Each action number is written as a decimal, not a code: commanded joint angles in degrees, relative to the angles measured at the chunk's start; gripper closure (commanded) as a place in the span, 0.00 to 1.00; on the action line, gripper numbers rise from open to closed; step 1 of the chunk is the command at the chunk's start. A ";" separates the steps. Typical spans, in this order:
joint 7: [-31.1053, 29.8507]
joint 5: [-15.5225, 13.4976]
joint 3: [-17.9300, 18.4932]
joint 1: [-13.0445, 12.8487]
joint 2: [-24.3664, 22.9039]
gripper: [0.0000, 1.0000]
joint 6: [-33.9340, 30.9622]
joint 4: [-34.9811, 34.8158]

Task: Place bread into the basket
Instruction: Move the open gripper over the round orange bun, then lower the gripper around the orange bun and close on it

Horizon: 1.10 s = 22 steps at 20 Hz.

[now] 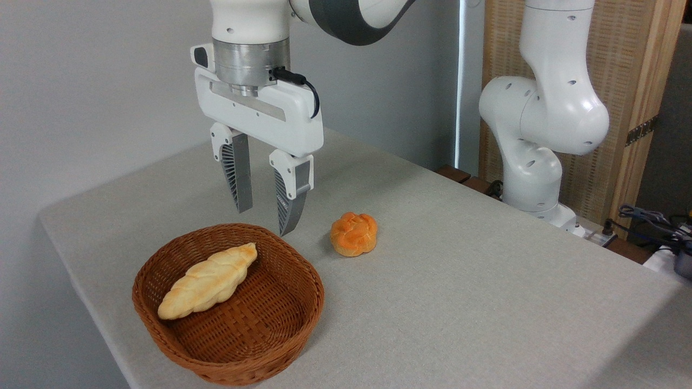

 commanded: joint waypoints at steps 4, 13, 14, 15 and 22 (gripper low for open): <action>0.11 -0.20 -0.32 0.38 -0.34 0.00 -1.04 0.01; 0.46 -0.11 -0.41 -0.41 -10.79 0.00 -1.66 -16.05; 0.73 -0.11 -0.41 -1.02 -11.41 0.00 -1.66 -17.90; 0.73 -0.11 -0.41 -1.12 -11.85 0.00 -1.74 -19.31; 2.13 -0.11 -0.41 -6.56 -12.48 0.00 -0.60 -25.83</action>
